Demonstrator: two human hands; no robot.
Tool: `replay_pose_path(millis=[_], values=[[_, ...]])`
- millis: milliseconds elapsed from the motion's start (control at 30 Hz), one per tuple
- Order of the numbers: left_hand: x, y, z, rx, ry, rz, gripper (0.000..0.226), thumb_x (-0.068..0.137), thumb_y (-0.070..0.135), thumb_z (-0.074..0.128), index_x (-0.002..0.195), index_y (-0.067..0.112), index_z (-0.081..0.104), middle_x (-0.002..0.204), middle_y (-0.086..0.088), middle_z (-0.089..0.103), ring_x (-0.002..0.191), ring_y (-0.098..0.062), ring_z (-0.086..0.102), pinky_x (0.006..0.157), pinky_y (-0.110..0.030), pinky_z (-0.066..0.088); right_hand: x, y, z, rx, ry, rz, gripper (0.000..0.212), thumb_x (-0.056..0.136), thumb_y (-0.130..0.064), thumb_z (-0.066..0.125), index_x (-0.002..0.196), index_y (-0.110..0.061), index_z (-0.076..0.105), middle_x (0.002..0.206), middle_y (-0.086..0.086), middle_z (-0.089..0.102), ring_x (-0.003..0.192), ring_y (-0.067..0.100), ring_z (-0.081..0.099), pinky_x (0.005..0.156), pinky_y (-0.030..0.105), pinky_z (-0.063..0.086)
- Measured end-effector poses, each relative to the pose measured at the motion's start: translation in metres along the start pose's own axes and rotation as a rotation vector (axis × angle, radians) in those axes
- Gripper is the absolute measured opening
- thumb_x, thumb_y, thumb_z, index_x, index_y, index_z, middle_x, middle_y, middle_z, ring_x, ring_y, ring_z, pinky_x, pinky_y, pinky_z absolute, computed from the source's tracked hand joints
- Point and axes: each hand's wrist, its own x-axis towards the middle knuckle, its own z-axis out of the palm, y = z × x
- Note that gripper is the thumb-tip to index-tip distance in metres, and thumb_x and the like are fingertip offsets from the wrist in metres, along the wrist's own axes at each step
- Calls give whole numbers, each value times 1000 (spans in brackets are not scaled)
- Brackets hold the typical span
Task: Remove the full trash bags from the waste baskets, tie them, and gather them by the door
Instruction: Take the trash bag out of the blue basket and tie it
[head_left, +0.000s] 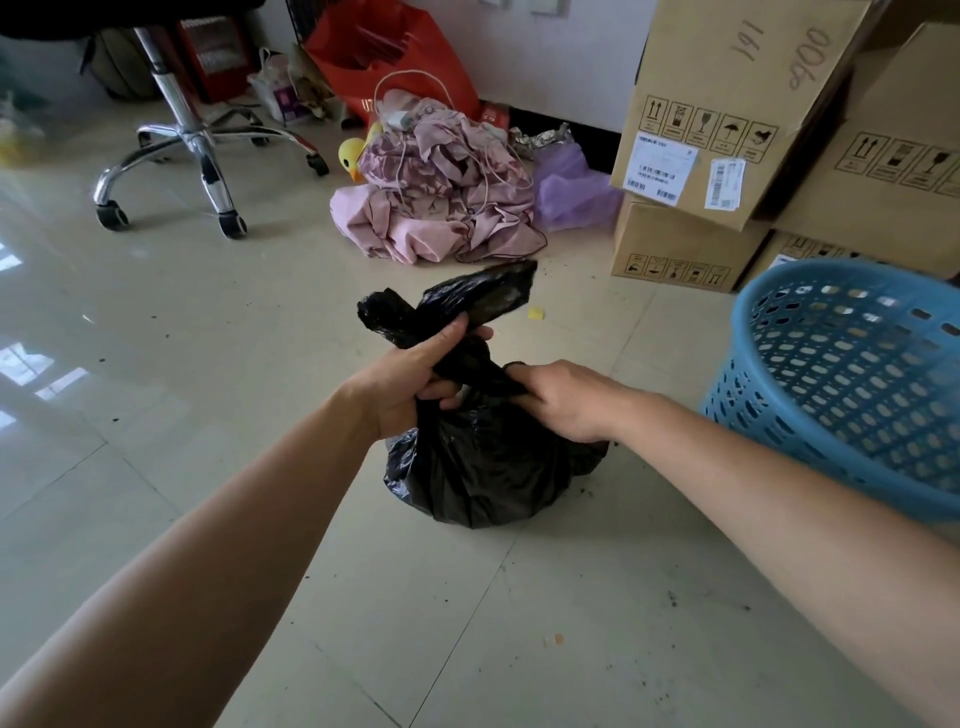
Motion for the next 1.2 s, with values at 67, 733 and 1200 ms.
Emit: replay_pose_path(millis=[67, 733, 1200], values=[[-1, 3, 2, -8, 18, 13, 38, 105, 43, 42, 105, 12, 64, 41, 9, 39, 33, -5, 24, 44, -20, 35, 5, 3, -1, 138, 13, 36, 27, 98, -50, 54, 113, -29, 60, 107, -1, 66, 100, 21, 60, 82, 33, 45], [0, 7, 1, -208, -122, 16, 48, 103, 47, 35, 127, 14, 59, 114, -4, 74, 66, -9, 60, 59, -20, 45, 9, -9, -61, 1410, 645, 34, 11, 99, -19, 60, 90, -16, 65, 81, -1, 67, 68, 9, 63, 66, 22, 54], [5, 16, 0, -444, -15, 78, 32, 103, 36, 38, 81, 17, 53, 72, 3, 51, 41, -9, 34, 49, -24, 29, 1, 6, -8, 1001, 41, 364, 15, 92, -23, 63, 104, -18, 70, 86, -3, 66, 71, 12, 59, 63, 24, 44]])
